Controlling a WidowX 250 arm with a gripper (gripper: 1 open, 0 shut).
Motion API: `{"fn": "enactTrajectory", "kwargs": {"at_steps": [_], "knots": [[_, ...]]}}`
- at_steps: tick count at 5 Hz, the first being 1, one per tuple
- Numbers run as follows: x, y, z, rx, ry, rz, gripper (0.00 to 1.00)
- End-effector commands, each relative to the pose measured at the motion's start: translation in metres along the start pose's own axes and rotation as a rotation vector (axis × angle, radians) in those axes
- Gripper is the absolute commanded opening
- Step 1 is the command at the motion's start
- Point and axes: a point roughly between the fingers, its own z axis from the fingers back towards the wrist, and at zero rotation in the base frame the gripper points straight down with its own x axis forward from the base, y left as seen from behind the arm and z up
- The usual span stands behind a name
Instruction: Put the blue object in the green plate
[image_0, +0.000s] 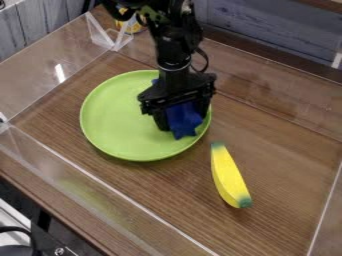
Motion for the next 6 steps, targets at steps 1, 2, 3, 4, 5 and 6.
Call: {"fn": "enactTrajectory", "kwargs": {"at_steps": [1, 2, 3, 4, 5, 6], "knots": [[0.004, -0.002, 0.017, -0.014, -0.001, -0.017, 1.0], [0.009, -0.002, 0.023, -0.014, 0.005, -0.014, 1.0], [0.012, -0.003, 0.028, -0.014, 0.009, -0.012, 1.0], [0.016, -0.004, 0.033, -0.015, 0.011, -0.014, 1.0], [0.019, -0.004, 0.041, -0.017, 0.019, -0.02, 1.0], [0.023, -0.004, 0.048, -0.021, 0.022, -0.02, 1.0]]}}
